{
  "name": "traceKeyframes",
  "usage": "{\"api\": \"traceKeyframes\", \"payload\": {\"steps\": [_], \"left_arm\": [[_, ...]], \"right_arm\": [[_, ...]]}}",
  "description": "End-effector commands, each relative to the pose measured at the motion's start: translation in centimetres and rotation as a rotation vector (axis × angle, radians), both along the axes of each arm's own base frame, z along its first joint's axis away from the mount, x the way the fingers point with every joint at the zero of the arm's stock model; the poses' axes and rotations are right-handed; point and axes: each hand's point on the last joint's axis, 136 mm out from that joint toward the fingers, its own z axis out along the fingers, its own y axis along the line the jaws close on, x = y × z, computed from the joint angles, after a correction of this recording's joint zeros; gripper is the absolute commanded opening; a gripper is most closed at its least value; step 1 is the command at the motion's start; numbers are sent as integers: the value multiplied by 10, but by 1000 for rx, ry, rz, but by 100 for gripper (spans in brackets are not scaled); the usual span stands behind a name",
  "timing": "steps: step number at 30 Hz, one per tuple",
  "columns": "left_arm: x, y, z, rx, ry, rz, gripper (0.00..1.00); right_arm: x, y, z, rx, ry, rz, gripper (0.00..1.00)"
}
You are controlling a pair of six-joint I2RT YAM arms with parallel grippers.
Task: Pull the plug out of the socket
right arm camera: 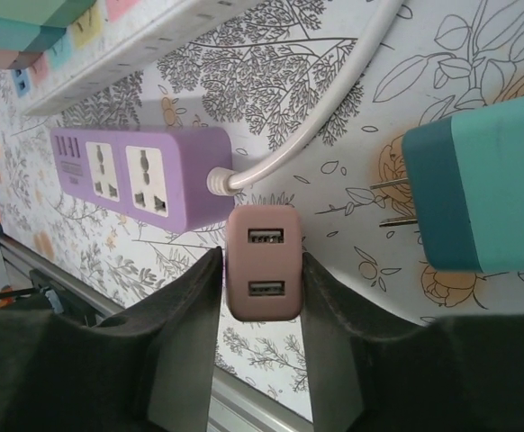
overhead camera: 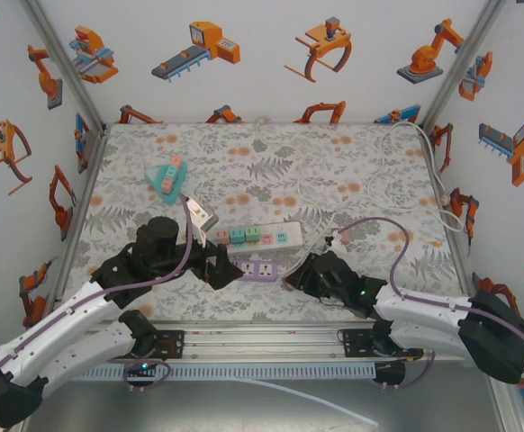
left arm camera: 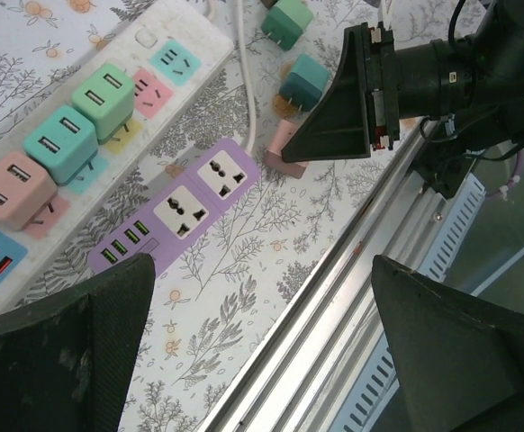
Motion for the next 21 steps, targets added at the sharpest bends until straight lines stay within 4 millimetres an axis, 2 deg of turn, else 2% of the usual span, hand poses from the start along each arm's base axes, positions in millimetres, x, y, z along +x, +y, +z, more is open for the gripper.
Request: {"api": "traceKeyframes", "payload": {"steps": [1, 13, 17, 21], "left_arm": [[2, 3, -1, 20, -27, 12, 97], [15, 9, -4, 51, -37, 86, 97], [18, 10, -1, 43, -55, 105, 97], [26, 19, 1, 52, -77, 171, 97]], "right_arm": [[6, -1, 2, -6, -31, -36, 44], [-6, -22, 2, -76, -15, -43, 59], [-6, -29, 13, -100, -44, -41, 63], [0, -35, 38, -144, -118, -32, 63]]}}
